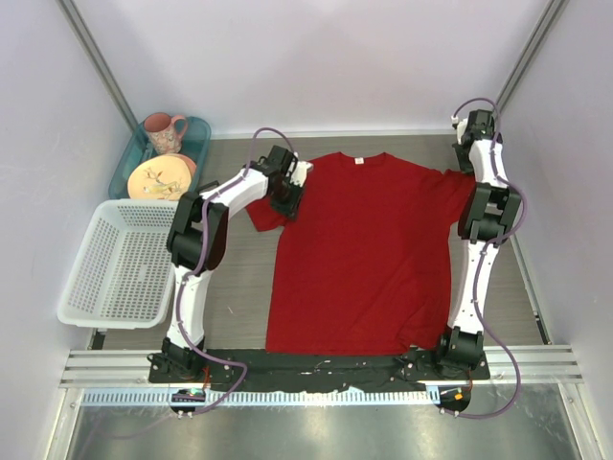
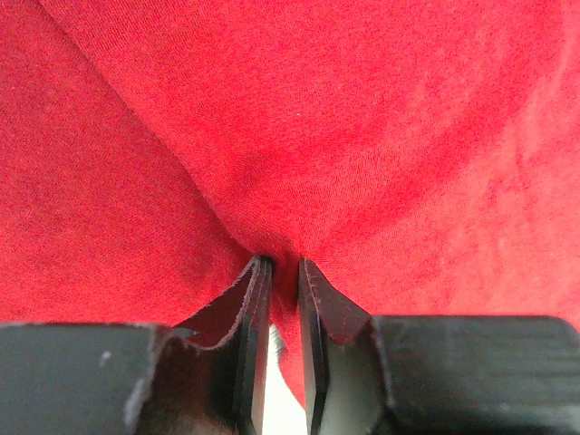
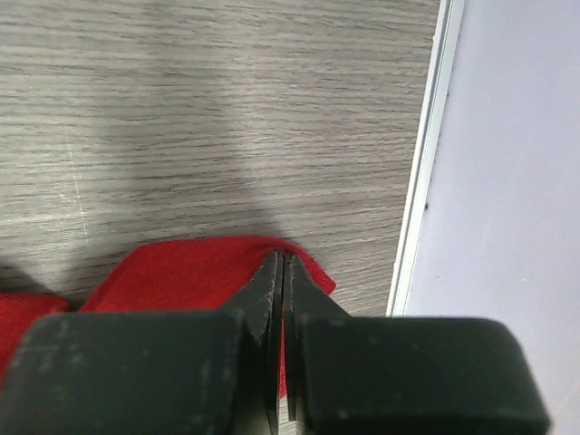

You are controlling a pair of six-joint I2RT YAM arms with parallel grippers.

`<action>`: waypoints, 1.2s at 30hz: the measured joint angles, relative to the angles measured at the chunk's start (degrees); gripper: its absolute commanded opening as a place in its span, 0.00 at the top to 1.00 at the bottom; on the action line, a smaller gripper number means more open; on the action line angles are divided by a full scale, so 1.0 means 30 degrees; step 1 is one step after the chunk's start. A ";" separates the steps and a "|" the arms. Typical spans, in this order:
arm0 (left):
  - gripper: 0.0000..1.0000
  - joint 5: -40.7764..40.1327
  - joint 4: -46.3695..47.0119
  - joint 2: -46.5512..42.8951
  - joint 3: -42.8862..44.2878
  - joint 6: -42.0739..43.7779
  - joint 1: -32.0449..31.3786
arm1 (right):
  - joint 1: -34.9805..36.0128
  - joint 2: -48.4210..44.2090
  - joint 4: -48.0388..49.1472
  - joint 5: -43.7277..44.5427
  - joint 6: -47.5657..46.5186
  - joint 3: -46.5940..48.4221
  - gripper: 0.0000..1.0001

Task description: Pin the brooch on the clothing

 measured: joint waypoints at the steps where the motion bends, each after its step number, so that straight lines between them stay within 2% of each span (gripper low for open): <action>1: 0.70 0.0073 0.0044 -0.0007 -0.0015 -0.0073 0.0051 | 0.0066 0.0022 0.0036 0.0189 0.0029 0.0007 0.90; 2: 0.65 0.0284 0.0197 -0.0058 -0.0109 -0.0146 0.0109 | 0.0095 0.0022 0.0036 0.0306 0.0044 0.0007 0.76; 4: 0.59 0.0554 0.1086 -0.0605 -0.0918 -0.0255 0.0226 | 0.0102 0.0022 -0.0015 0.0321 0.0226 0.0044 0.61; 5: 0.52 0.0619 0.1311 -0.0918 -0.1253 -0.0328 0.0277 | 0.0095 0.0022 -0.0160 0.0321 0.0284 0.0168 0.50; 7: 0.48 0.0743 0.1450 -0.1348 -0.1173 -0.0379 0.0313 | 0.0087 -0.0117 -0.0306 -0.0007 0.0627 0.0299 0.41; 8: 0.45 0.0780 0.1435 -0.1355 -0.0525 -0.0408 0.0313 | 0.0087 -0.0262 -0.0393 -0.0328 0.0736 0.0291 0.33; 11: 0.42 0.0940 0.1071 -0.0466 0.2965 -0.0714 0.0306 | 0.0051 -0.1239 -0.0597 -0.1413 0.1377 -0.0168 0.21; 12: 0.42 0.1005 0.1239 0.0138 0.4605 -0.1042 0.0306 | 0.0044 -0.1741 -0.0663 -0.1916 0.1610 -0.0423 0.20; 15: 0.45 0.1020 0.2164 0.1719 0.8072 -0.3111 0.0270 | 0.0124 -0.3279 -0.0780 -0.4029 0.3075 -0.0743 0.19; 18: 0.50 0.0889 0.2994 0.2747 0.8896 -0.5479 0.0255 | 0.0364 -0.4189 -0.0568 -0.5683 0.5093 -0.0750 0.21; 23: 0.57 0.0634 0.3592 0.4830 0.8910 -0.8349 0.0233 | 0.1158 -0.4291 -0.0160 -0.7628 0.8247 -0.0947 0.32; 29: 0.66 0.0656 0.3825 0.5989 0.8298 -1.0309 0.0437 | 0.2222 -0.4044 0.0073 -0.8386 1.0032 -0.2776 0.40; 36: 0.75 0.1253 0.4816 0.5967 0.7461 -1.2684 0.1603 | 0.2528 -0.3104 0.0561 -0.9027 1.1482 -0.4699 0.61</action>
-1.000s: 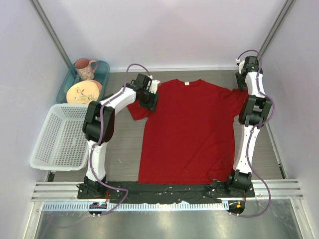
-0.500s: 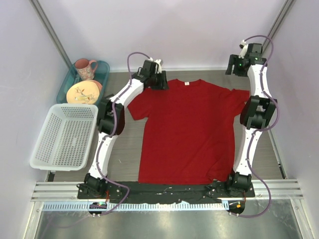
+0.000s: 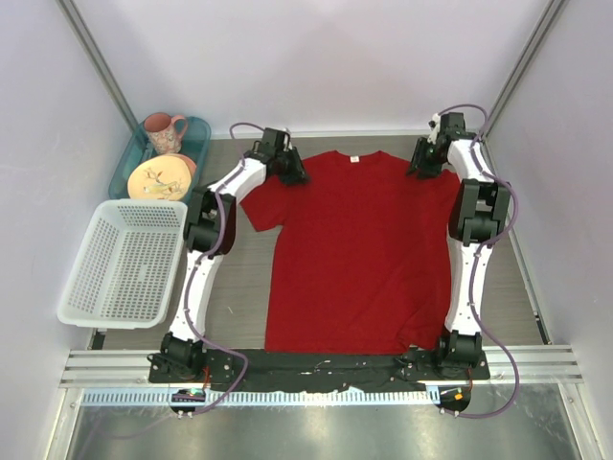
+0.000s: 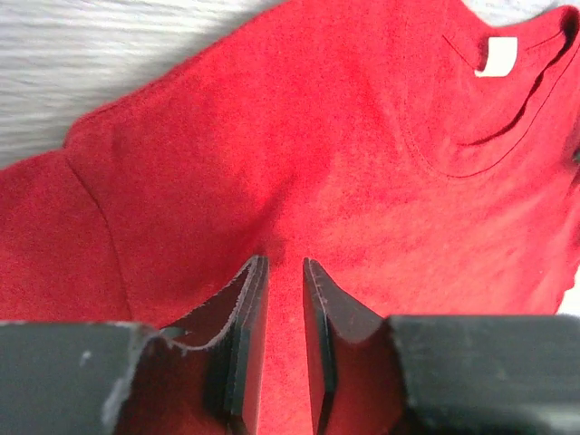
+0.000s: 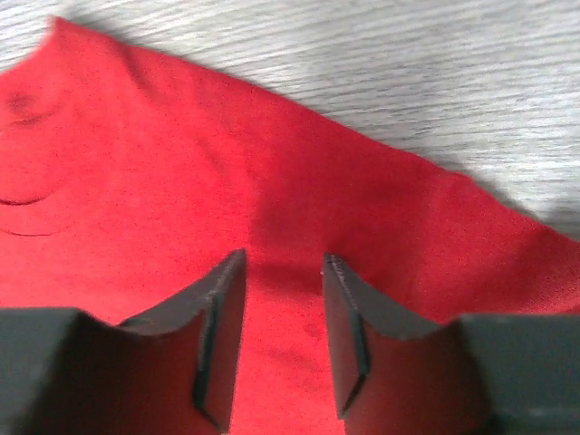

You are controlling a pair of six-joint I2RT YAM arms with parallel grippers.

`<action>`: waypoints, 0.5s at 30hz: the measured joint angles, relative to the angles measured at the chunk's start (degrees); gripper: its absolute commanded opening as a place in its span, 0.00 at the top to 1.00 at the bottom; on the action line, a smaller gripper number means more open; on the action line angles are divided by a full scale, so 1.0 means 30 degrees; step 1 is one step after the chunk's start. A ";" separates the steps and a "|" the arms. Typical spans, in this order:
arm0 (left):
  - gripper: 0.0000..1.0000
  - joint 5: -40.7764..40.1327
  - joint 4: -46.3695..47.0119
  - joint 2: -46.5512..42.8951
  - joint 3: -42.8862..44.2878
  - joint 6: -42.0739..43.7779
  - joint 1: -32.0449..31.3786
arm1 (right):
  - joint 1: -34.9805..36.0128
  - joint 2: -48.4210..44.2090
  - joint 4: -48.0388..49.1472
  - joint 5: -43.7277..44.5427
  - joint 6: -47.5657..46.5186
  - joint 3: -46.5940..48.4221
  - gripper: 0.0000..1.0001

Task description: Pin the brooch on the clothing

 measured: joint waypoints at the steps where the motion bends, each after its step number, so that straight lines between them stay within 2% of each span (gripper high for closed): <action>1: 0.76 0.0146 0.0066 0.0000 -0.0066 -0.0270 0.0248 | 0.0000 0.0248 0.0073 -0.0015 0.0087 0.0000 0.64; 4: 0.76 0.0335 0.0087 0.0000 -0.0124 -0.0736 0.0998 | -0.0073 0.0546 0.0554 -0.0102 0.0517 0.0189 0.68; 11: 0.73 0.1093 0.0080 0.0284 0.0109 -0.1246 0.2047 | 0.0066 0.1807 0.1311 -0.0612 0.1413 0.1756 0.68; 14: 0.68 0.1275 0.0153 0.0758 0.0838 -0.1217 0.2062 | 0.0248 0.2521 0.1435 -0.0648 0.1450 0.2892 0.58; 15: 0.67 0.1326 0.0182 0.0860 0.1013 -0.1195 0.2062 | 0.0299 0.2790 0.1515 -0.0648 0.1406 0.3381 0.52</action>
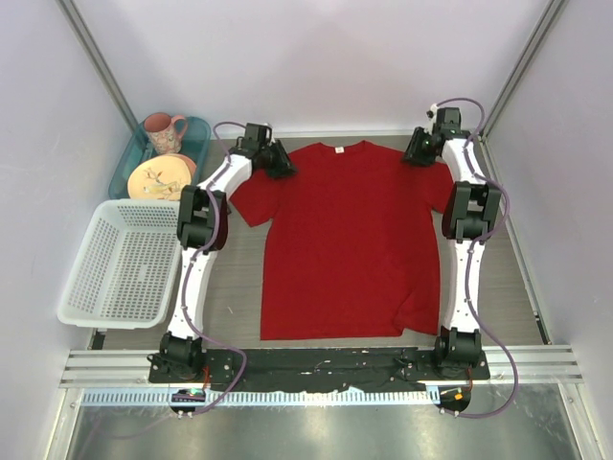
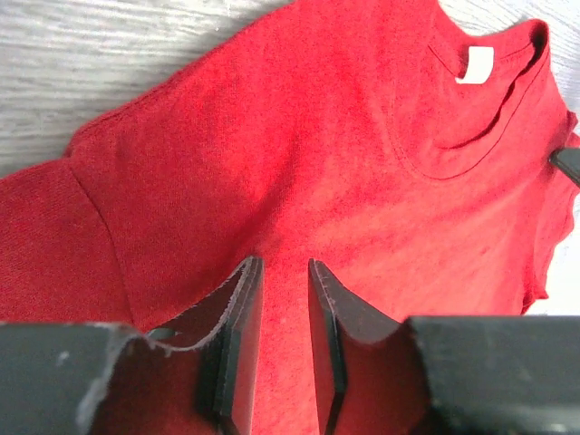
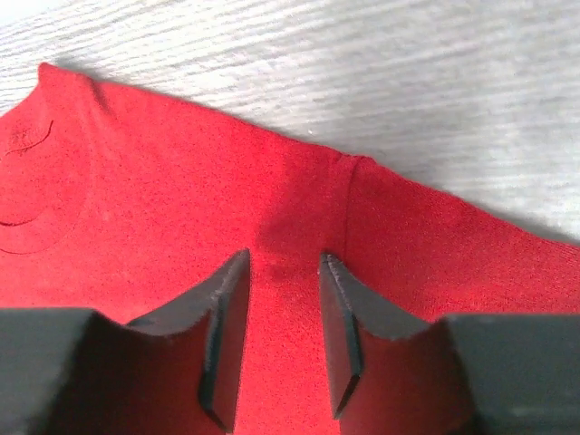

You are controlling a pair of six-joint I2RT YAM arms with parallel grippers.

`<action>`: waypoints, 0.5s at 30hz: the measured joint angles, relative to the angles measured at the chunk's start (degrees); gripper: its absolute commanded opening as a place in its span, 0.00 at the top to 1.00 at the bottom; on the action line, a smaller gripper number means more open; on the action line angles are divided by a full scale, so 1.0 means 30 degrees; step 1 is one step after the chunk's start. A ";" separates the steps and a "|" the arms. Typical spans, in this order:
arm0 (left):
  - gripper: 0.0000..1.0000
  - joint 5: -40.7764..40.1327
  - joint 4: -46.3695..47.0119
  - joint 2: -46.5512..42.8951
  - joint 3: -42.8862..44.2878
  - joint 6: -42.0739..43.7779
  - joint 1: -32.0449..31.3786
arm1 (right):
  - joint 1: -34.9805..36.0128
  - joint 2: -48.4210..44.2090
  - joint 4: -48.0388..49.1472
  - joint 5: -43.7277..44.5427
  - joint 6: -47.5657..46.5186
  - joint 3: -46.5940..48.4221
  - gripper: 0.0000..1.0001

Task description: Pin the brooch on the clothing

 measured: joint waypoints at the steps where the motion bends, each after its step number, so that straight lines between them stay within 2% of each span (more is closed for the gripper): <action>1: 0.64 0.0000 0.0036 0.0095 0.0182 0.0036 -0.0007 | 0.0022 0.0240 0.0058 0.0036 -0.0102 0.0495 0.47; 3: 0.59 0.0138 0.0102 0.0153 0.0342 0.0226 -0.0022 | 0.0095 0.0503 0.0146 0.0095 -0.0590 0.1166 0.36; 6: 0.47 0.0517 0.0182 0.0044 0.0342 0.1013 -0.0044 | 0.0233 0.0299 0.0160 0.0036 -0.1698 0.1173 0.27; 8: 0.43 0.0758 0.0058 -0.0430 -0.0087 0.1902 -0.0124 | 0.0291 -0.0321 -0.0226 -0.0189 -0.2863 0.0590 0.24; 11: 0.41 0.1151 -0.0984 -0.2157 -0.1552 0.3905 -0.0328 | 0.0321 -0.2295 -0.2033 -0.0707 -0.5384 -0.0743 0.24; 15: 0.42 0.1785 -0.3031 -0.6987 -0.5217 0.7839 -0.0816 | 0.0321 -0.7271 -0.6069 -0.1530 -0.9785 -0.3432 0.35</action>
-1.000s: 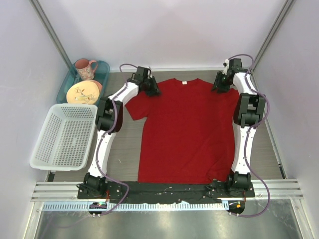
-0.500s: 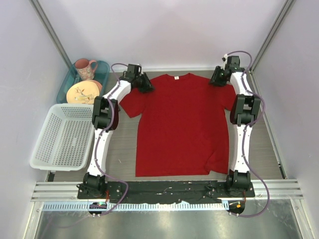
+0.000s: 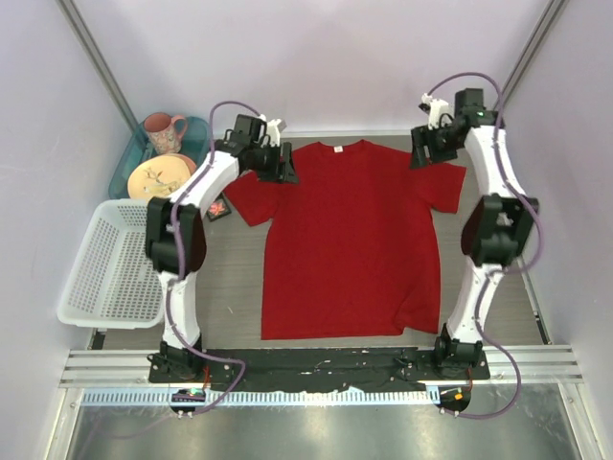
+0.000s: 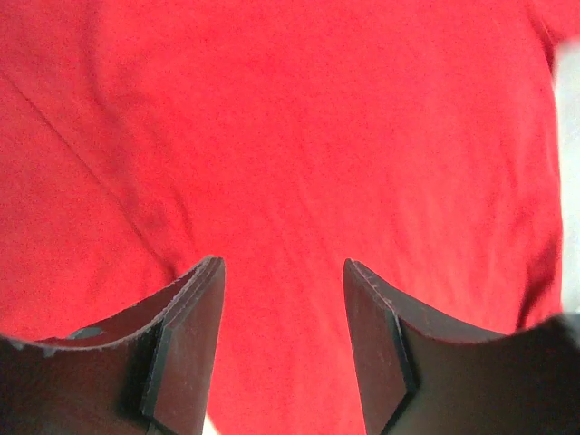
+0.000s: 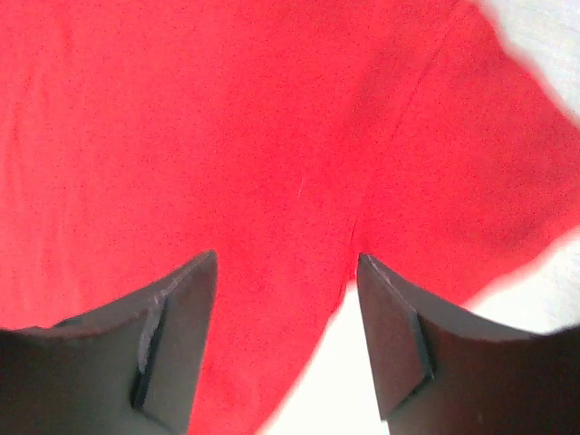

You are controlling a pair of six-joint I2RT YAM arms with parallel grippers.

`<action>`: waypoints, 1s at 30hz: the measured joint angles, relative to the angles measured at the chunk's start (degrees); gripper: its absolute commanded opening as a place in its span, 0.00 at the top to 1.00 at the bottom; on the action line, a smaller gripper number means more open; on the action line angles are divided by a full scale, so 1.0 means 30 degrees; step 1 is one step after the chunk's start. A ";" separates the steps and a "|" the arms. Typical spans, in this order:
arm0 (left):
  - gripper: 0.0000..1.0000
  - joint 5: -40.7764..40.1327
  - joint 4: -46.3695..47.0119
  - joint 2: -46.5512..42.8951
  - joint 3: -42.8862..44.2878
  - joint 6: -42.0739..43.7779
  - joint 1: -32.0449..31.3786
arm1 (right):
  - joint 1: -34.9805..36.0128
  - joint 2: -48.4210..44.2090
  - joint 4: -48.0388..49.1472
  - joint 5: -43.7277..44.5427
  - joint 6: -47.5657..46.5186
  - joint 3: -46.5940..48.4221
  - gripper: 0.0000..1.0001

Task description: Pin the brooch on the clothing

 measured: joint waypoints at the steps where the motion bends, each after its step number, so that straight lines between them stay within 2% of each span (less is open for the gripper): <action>1: 0.43 0.0109 -0.0583 -0.1603 -0.1100 0.0976 -0.0284 | -0.0015 -0.1698 -0.0401 -0.0095 -0.1195 -0.1384 0.37; 2: 0.44 0.0211 -0.0933 -0.3198 -0.2244 0.1851 -0.0641 | -0.0022 -0.4014 -0.1027 -0.0153 -0.2586 -0.3548 0.44; 5: 0.46 0.0634 -0.1865 -0.7176 -0.5122 0.3541 -0.1938 | 0.0051 -0.9500 -0.3155 -0.0080 -0.5486 -0.8990 0.55; 8: 0.48 0.1515 -0.2127 -0.9777 -0.8400 0.4335 -0.3410 | 0.0474 -1.3508 -0.4568 0.0546 -0.7431 -1.4593 0.60; 11: 0.51 0.1690 -0.2390 -1.0346 -1.1271 0.4714 -0.4255 | 0.1399 -1.4972 -0.4626 0.1574 -0.8196 -1.9467 0.61; 14: 0.52 0.1457 -0.2783 -1.0200 -1.3391 0.4838 -0.4685 | 0.2586 -1.5205 -0.3883 0.2674 -0.8349 -2.2717 0.62; 17: 0.56 0.1319 -0.3257 -0.9806 -1.3741 0.5100 -0.4991 | 0.3432 -1.5446 -0.3191 0.3388 -0.8408 -2.4392 0.62; 23: 0.58 0.1013 -0.3184 -0.8335 -1.3712 0.5333 -0.5078 | 0.4255 -1.5606 -0.1217 0.4218 -0.8255 -2.5551 0.62; 30: 0.60 0.0211 -0.3337 -0.6506 -1.3668 0.5574 -0.5078 | 0.4510 -1.5307 0.0605 0.6215 -0.8561 -2.7904 0.62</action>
